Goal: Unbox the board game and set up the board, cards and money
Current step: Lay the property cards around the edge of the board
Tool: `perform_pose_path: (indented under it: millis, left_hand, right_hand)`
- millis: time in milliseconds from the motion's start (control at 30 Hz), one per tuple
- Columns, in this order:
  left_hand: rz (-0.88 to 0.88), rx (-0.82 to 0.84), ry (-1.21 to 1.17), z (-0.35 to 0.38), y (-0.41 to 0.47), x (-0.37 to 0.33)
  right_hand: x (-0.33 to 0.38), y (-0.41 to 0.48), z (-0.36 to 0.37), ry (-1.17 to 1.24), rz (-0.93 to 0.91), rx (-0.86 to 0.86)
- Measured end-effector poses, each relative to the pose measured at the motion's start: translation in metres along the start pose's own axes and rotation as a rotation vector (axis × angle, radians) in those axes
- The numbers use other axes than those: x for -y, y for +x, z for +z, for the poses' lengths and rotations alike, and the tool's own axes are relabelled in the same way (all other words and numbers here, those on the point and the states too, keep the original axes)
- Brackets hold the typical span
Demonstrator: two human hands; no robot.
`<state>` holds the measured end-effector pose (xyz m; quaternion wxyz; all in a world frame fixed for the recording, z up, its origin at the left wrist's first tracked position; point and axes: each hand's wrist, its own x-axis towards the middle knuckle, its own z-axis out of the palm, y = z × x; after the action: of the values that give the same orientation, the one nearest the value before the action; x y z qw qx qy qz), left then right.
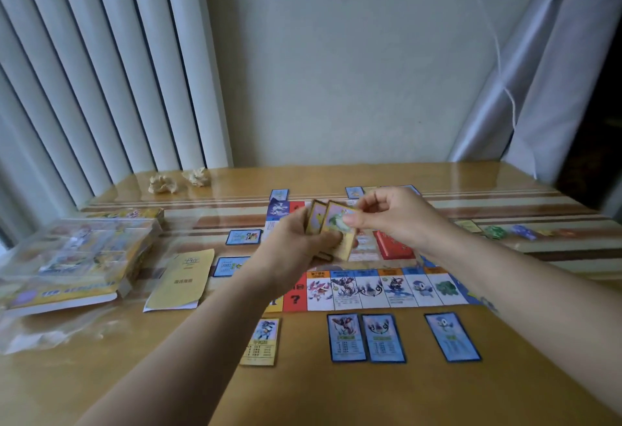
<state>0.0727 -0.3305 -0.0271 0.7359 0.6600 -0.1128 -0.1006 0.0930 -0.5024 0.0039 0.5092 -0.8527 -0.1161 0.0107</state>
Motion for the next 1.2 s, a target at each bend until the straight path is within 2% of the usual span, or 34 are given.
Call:
perform_pose_path:
  millis: [133, 333, 433, 500, 633, 800, 867, 1033, 1200]
  left_hand:
    - [-0.130, 0.042, 0.230, 0.004, -0.003, 0.020]
    - [-0.275, -0.054, 0.242, -0.001, -0.004, 0.036]
    - [-0.259, -0.138, 0.261, -0.006, -0.001, 0.036]
    - [-0.206, -0.202, 0.321, -0.009, 0.006, 0.032]
    - [-0.101, -0.310, 0.360, -0.015, 0.035, 0.022]
    - [0.000, -0.421, 0.439, -0.026, 0.093, 0.006]
    - [0.045, -0.469, 0.449, -0.035, 0.118, 0.001]
    - [0.028, -0.357, 0.637, -0.056, 0.179, 0.011]
    - [0.022, -0.244, 1.033, -0.066, 0.230, 0.032]
  right_hand:
    - [-0.024, -0.004, 0.002, -0.173, 0.144, 0.154]
    - [-0.040, -0.006, 0.007, -0.199, 0.199, 0.274]
    - [-0.038, -0.007, 0.006, -0.196, 0.186, 0.358]
    - [-0.035, -0.004, 0.006, -0.274, 0.145, 0.397]
    - [-0.023, 0.017, 0.008, -0.333, 0.042, 0.284]
    - [-0.027, 0.075, -0.010, -0.213, 0.112, 0.190]
    - [-0.035, 0.105, -0.018, -0.153, 0.107, 0.089]
    - [-0.060, 0.177, -0.017, -0.126, 0.112, -0.146]
    - [-0.102, 0.236, 0.008, -0.239, 0.166, -0.192]
